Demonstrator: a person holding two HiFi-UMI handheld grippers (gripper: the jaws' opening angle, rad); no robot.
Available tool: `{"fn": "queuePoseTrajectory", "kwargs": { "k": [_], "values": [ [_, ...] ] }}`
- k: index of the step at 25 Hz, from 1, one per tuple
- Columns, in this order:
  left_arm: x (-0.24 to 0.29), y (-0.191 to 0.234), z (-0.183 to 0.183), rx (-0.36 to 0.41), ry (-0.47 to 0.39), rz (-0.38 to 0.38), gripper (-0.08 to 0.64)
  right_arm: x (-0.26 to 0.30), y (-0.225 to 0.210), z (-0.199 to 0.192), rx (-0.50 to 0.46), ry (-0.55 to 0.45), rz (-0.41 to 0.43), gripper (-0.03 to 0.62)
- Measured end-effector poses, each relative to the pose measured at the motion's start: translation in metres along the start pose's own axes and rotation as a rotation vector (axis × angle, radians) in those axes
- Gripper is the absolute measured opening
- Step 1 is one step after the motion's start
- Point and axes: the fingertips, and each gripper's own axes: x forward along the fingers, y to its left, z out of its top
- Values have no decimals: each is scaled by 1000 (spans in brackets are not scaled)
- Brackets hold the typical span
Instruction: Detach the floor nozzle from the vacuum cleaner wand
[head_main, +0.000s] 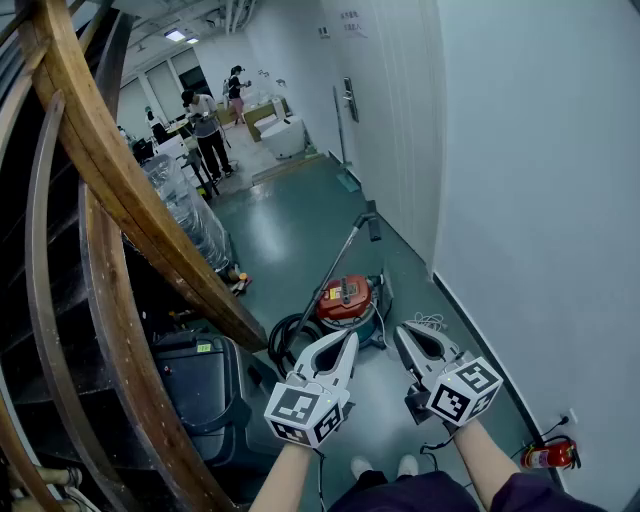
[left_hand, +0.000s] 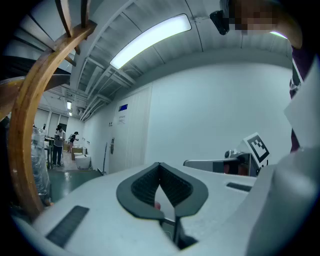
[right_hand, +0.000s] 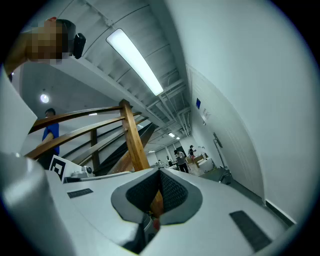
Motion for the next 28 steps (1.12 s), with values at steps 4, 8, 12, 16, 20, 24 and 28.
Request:
{"fn": "queuePoseTrajectory", "kwargs": {
  "k": [4, 8, 12, 16, 20, 24, 28],
  "values": [
    [-11, 5, -1, -11, -1, 24, 5, 1, 8, -6, 8, 14, 5, 17],
    [-19, 13, -6, -12, 16, 42, 5, 7, 14, -16, 11, 33, 8, 17],
    [-28, 26, -14, 3, 38, 40, 5, 20, 25, -29, 31, 43, 26, 17],
    [-37, 44, -20, 14, 56, 35, 5, 35, 30, -44, 54, 63, 15, 17],
    [-46, 61, -29, 2, 67, 24, 5, 46, 35, -56, 52, 90, 3, 17],
    [-45, 82, -40, -35, 78, 22, 5, 57, 34, -69, 62, 111, -9, 17],
    [-33, 98, -54, -75, 102, 26, 5, 67, 15, -83, 88, 148, -29, 18]
  ]
}}
